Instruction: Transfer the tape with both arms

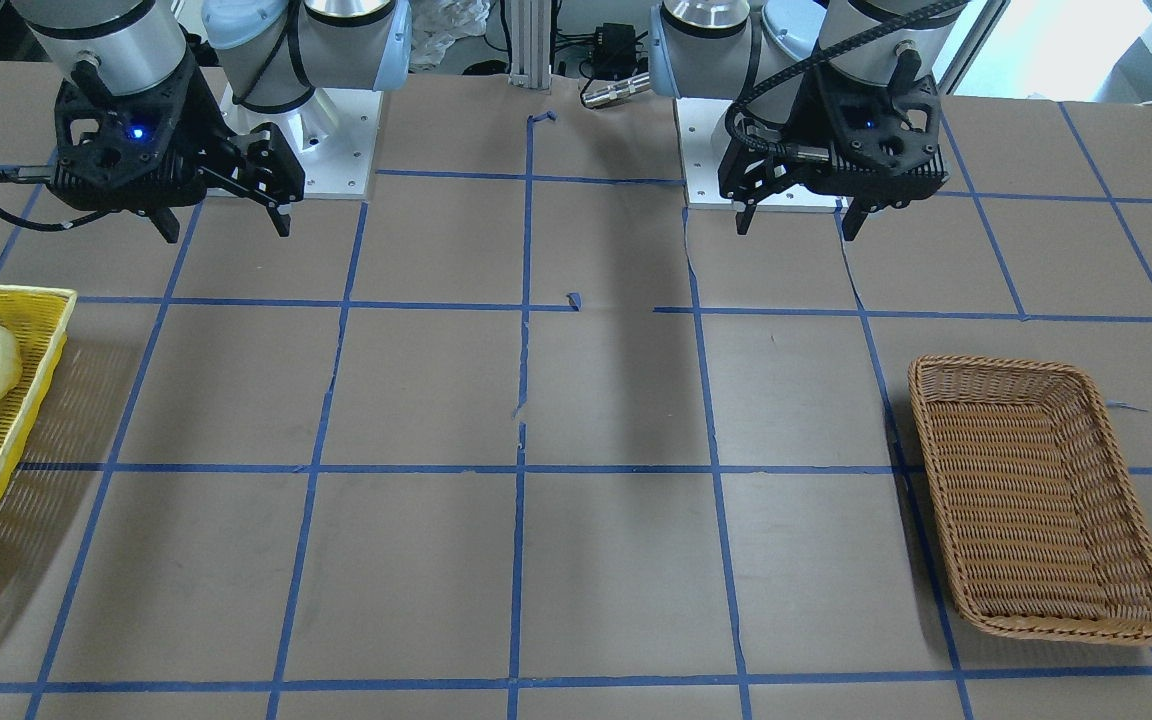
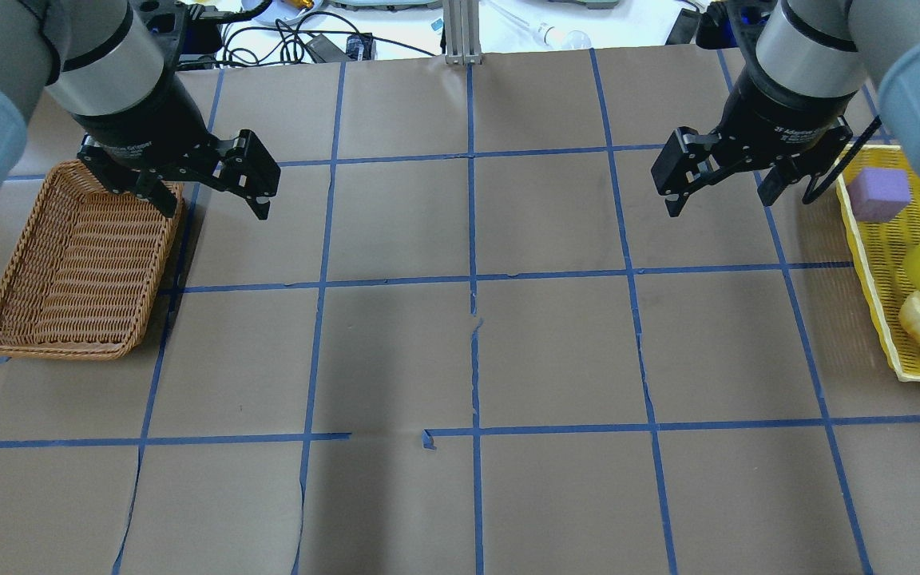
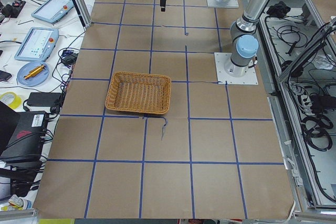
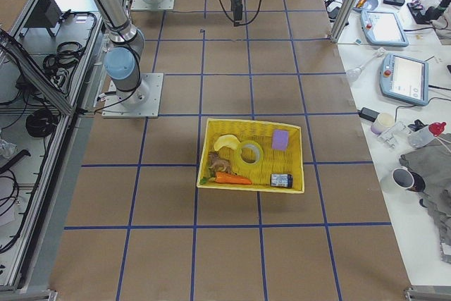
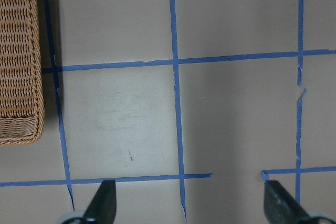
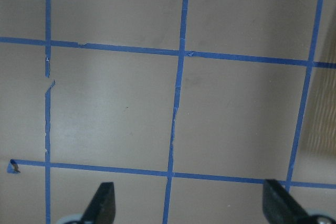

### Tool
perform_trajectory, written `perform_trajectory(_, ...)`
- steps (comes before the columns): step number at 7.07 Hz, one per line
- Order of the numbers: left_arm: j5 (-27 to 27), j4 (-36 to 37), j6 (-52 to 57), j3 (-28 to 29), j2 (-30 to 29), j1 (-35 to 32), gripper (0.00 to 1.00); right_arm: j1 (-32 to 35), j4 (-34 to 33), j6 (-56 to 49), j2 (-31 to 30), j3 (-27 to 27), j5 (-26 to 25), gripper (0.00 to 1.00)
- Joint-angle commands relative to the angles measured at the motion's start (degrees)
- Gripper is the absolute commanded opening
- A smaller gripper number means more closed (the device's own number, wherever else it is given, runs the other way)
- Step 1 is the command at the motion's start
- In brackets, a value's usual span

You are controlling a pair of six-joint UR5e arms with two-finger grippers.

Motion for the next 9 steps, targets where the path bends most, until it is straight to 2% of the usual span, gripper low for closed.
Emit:
perform_trajectory(1, 0.0, 0.0, -0.1, 0.0, 0.0, 0.0, 1.00, -0.1, 0.0, -0.1, 0.0, 0.1, -0.1, 1.00)
perform_trajectory(3, 0.0, 0.0, -0.1, 0.0, 0.0, 0.0, 1.00, -0.1, 0.0, 0.9, 0.3, 0.1, -0.9, 1.00)
perform_trajectory(5, 0.0, 0.0, 0.0, 0.0, 0.0, 0.0, 1.00, -1.2, -0.6, -1.3, 0.9, 0.2, -5.9, 1.00)
perform_trajectory(6, 0.0, 0.0, -0.1, 0.0, 0.0, 0.1, 1.00, -3.4, -1.2, -4.2, 1.5, 0.2, -6.0, 1.00)
perform_trajectory(8, 0.0, 0.0, -0.1, 0.1, 0.0, 0.1, 1.00, -17.4, -1.3, -21.6, 3.1, 0.2, -4.9, 1.00)
perform_trajectory(9, 0.0, 0.0, -0.1, 0.0, 0.0, 0.1, 1.00, -25.1, -2.7, -31.7, 5.4, 0.3, -2.2, 1.00)
